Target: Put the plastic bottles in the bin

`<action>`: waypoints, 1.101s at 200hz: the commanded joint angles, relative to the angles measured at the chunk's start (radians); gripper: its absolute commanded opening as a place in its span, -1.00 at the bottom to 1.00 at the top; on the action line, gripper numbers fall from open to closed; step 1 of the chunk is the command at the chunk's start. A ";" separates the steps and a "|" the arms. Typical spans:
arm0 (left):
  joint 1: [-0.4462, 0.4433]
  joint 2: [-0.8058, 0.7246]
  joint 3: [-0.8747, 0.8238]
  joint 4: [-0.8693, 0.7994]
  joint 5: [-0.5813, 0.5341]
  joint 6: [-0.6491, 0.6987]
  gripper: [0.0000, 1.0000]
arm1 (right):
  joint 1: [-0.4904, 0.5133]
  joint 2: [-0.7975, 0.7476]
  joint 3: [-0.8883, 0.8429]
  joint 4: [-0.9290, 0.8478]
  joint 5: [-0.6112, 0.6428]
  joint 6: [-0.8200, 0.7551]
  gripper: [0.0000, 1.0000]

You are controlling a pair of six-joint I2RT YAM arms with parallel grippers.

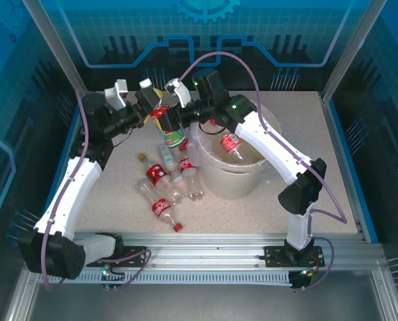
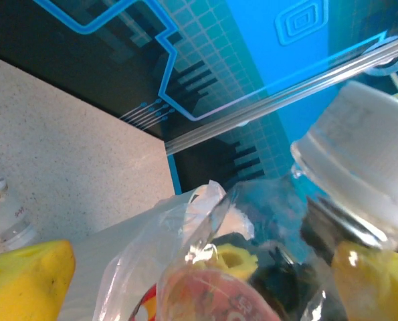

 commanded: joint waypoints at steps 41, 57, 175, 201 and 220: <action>0.087 -0.097 -0.067 -0.028 -0.087 -0.031 0.94 | -0.086 -0.080 0.101 0.019 -0.016 0.003 0.10; 0.086 -0.079 -0.048 -0.117 -0.113 0.017 0.88 | -0.106 -0.119 0.073 0.000 0.002 -0.014 0.10; -0.067 0.190 0.060 -0.401 -0.334 0.244 0.79 | -0.303 -0.348 -0.089 -0.508 0.253 -0.300 -0.02; -0.095 0.240 0.069 -0.383 -0.335 0.239 0.79 | -0.309 -0.355 -0.152 -0.545 0.301 -0.323 -0.03; -0.114 0.267 0.082 -0.387 -0.340 0.244 0.79 | -0.310 -0.353 -0.195 -0.561 0.334 -0.330 -0.04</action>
